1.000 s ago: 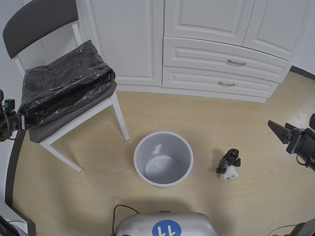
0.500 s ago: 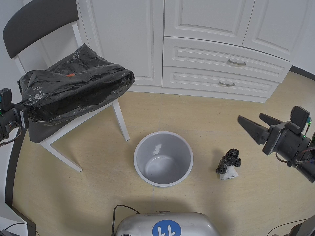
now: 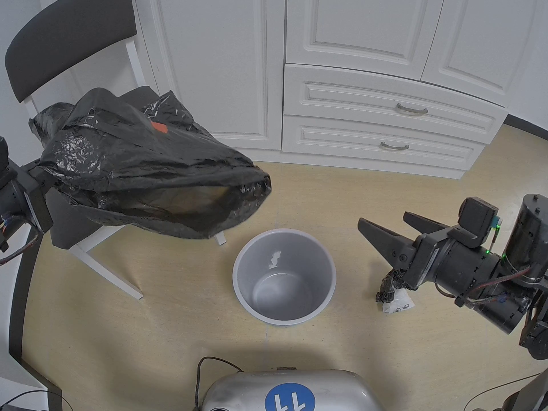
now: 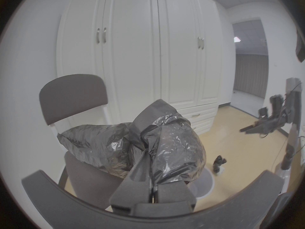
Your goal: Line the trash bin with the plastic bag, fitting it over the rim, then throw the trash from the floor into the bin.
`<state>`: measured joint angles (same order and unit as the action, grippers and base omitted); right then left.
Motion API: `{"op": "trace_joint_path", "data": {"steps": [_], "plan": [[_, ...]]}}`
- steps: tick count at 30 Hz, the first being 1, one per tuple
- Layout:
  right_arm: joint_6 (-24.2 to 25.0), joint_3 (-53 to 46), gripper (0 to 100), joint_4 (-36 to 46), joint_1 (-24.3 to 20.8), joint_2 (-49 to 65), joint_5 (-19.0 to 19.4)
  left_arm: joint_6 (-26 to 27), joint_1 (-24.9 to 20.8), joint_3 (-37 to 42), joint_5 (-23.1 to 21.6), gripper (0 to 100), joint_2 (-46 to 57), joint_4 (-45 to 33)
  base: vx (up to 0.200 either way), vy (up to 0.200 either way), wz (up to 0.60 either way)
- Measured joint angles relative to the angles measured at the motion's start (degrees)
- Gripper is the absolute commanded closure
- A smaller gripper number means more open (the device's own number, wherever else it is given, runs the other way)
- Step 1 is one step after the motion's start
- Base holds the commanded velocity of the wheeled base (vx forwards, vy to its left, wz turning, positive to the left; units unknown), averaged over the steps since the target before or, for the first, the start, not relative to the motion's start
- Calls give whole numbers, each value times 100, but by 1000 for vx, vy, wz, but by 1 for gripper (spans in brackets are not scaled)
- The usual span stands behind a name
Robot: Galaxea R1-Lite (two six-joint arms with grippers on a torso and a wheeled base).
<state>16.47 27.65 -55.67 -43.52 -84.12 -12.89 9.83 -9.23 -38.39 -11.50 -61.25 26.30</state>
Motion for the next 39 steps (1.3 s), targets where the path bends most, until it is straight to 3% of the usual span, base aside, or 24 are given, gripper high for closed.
{"op": "trace_joint_path", "data": {"steps": [7, 16, 33, 37, 39], "plan": [[182, -67, 0, -563, -217, -646, -72, -369, -1003, -11, 584, 100, 260, 28, 0, 0, 0], [542, -249, 0, -768, -923, -1331, -79, -496, -1652, -119, 1193, 100, 325, 80, 0, 0, 0], [528, -806, 0, -1025, -1954, -1996, 49, -1157, -1913, -271, 1406, 100, 256, 102, 0, 0, 0], [501, -439, 0, -1070, -2291, -2336, -96, -1170, -1916, -295, 1526, 100, 223, 102, 0, 0, 0], [479, -200, 0, -1078, -2455, -2526, -361, -1170, -1916, -308, 1574, 100, 210, 101, 0, 0, 0]]}}
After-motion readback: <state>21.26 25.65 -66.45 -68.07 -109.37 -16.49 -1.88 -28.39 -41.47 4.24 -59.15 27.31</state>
